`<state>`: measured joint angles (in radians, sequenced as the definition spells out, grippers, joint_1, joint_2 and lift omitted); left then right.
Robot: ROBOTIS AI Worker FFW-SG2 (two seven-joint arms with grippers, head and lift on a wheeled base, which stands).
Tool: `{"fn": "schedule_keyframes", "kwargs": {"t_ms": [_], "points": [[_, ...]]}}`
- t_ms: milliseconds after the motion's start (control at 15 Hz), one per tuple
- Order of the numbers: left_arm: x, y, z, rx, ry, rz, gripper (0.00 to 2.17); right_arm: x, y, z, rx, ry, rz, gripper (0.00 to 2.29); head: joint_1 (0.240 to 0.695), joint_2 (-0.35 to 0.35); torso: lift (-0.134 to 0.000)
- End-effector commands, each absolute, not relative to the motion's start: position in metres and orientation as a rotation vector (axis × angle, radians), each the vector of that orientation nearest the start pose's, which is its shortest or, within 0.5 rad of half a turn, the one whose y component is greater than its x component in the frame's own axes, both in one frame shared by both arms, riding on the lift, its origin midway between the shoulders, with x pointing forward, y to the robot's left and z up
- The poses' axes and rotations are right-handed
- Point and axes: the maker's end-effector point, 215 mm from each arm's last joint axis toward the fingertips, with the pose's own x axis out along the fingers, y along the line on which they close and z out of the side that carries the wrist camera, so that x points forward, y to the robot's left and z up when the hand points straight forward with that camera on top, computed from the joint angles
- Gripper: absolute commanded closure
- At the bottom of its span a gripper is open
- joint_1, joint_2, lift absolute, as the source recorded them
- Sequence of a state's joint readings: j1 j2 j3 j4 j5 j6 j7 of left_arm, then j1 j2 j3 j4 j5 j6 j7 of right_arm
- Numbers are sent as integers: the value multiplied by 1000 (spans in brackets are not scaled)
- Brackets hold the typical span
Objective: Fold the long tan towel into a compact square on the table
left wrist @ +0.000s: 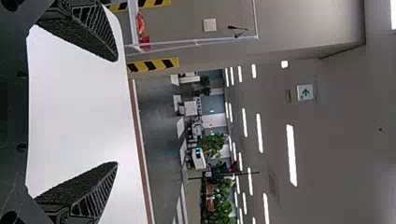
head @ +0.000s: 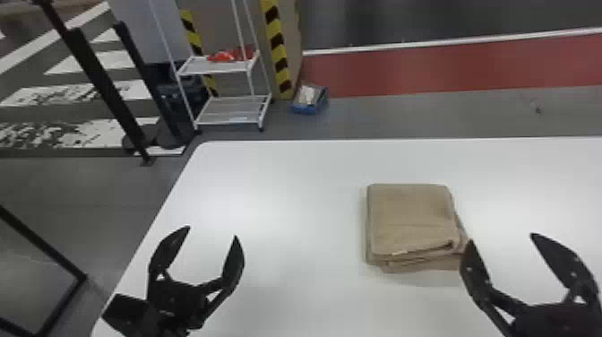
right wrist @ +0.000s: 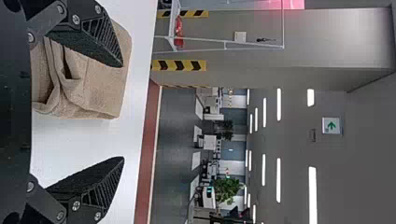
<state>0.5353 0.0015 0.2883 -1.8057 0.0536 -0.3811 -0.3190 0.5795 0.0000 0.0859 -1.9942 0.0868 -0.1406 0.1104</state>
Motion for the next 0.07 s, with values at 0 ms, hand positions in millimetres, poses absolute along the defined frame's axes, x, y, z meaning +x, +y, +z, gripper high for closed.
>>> {"fn": "schedule_keyframes", "kwargs": {"t_ms": [0], "points": [[400,320,-365,116,-68,-57,83,412,-154,-359,-34,16,194,201,695,230,-112]]}}
